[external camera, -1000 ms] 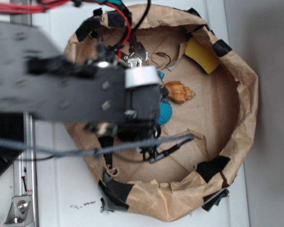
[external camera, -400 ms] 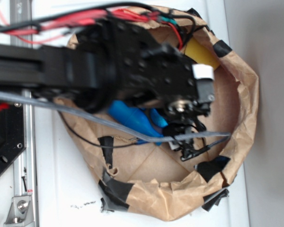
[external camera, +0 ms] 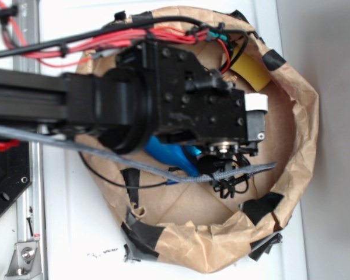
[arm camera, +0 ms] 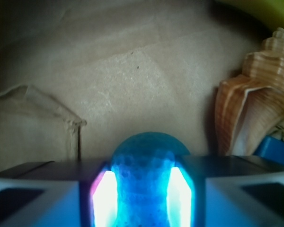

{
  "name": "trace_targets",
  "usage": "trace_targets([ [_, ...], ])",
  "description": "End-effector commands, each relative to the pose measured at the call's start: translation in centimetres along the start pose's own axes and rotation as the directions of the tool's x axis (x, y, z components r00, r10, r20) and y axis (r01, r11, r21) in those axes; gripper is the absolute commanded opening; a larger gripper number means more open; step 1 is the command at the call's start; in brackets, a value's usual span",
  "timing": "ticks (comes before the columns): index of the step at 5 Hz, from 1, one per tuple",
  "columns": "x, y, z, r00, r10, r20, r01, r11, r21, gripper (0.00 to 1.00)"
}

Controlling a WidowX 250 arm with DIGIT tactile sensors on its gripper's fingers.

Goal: Grab the blue ball.

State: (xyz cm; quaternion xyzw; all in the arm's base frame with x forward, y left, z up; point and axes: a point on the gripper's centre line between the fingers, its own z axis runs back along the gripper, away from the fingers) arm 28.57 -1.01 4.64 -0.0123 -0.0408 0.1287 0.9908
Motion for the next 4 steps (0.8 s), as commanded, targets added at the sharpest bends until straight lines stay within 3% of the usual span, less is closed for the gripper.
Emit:
trace_targets([
  [1, 1.4, -0.2, 11.8, 0.937, -0.22, 0.271, 0.254, 0.963, -0.095, 0.0],
  [2, 0.9, 0.6, 16.9, 0.905, -0.293, 0.307, 0.337, 0.936, -0.099, 0.0],
  [4, 0.5, 0.5, 16.9, 0.903, -0.364, 0.228, 0.389, 0.918, -0.075, 0.0],
])
